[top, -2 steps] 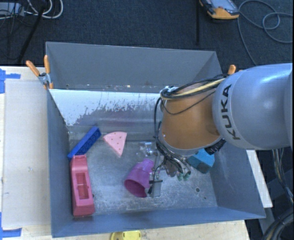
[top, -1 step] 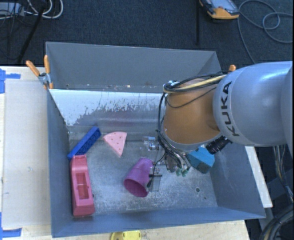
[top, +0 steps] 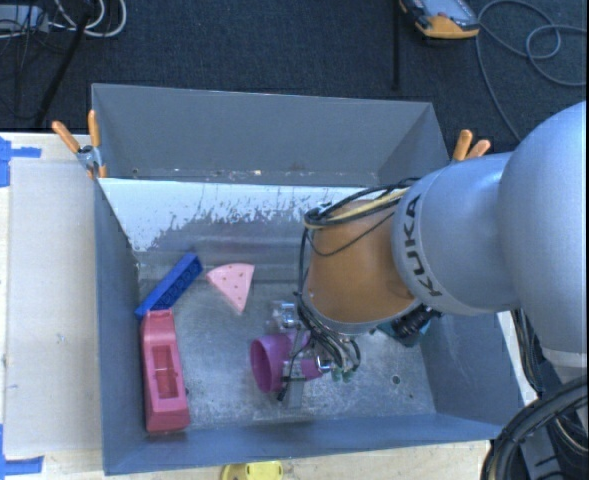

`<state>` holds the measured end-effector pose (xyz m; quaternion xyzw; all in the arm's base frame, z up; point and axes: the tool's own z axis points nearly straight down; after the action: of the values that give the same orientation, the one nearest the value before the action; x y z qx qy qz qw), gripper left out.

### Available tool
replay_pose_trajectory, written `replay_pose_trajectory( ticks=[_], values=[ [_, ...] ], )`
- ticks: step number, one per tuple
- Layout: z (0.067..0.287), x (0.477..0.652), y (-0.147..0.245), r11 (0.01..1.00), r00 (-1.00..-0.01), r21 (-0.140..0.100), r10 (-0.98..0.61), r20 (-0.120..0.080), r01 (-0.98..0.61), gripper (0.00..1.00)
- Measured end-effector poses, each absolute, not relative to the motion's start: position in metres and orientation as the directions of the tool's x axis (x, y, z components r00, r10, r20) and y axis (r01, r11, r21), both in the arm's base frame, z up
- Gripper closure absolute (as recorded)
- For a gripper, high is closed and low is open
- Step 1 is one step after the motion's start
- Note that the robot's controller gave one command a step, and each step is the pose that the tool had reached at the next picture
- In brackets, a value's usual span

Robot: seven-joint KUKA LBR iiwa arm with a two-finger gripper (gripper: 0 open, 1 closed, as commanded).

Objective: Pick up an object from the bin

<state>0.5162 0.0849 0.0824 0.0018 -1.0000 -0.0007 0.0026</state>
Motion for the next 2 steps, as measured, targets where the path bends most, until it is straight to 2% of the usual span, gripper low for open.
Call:
replay_pose_trajectory(
  ticks=[1,2],
  values=[
    [0.0619,0.52,0.0864,0.996,-0.996,0.013,0.091,-0.01,0.091,1.0],
    [0.0627,0.5196,0.0842,0.994,-0.994,0.01,0.104,-0.01,0.104,1.0]
  ],
)
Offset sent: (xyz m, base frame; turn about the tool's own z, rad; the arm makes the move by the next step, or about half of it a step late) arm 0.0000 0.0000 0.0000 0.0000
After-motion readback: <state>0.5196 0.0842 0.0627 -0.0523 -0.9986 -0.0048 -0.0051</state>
